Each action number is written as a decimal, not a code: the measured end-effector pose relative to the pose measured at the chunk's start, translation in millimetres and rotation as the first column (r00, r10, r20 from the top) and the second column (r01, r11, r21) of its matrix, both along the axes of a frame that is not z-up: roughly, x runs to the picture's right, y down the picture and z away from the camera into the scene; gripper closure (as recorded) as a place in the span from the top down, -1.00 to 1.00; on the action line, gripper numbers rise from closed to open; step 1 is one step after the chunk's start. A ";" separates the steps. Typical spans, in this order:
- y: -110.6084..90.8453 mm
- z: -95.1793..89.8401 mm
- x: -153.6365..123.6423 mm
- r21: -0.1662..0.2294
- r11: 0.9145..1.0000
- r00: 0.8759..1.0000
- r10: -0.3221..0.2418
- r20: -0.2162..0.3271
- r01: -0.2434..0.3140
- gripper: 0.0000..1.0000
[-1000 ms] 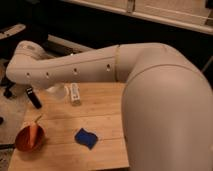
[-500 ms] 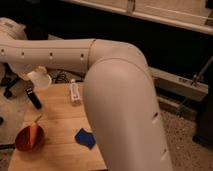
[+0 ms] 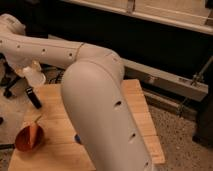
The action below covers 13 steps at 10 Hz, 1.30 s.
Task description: Place the ceramic cup over the eraser
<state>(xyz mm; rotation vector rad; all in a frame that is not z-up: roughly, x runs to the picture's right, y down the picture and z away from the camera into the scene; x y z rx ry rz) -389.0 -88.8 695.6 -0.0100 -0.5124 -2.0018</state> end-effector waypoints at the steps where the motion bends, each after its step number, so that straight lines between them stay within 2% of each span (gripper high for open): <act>1: 3.8 5.1 -10.5 -0.013 1.000 1.000 -0.018 0.006 0.018 -1.00; 3: 13.6 13.6 -31.3 -0.039 0.998 0.998 -0.056 0.019 0.056 -1.00; 7: 32.7 33.2 -56.9 -0.080 0.988 0.991 -0.132 0.001 0.131 -1.00; 10: 38.4 49.3 -62.9 -0.109 0.984 0.990 -0.142 -0.011 0.140 -0.97; 12: 41.3 60.4 -61.8 -0.132 0.981 0.989 -0.144 -0.021 0.140 -0.63; 13: 43.3 65.6 -61.1 -0.149 0.979 0.989 -0.143 -0.021 0.139 -0.39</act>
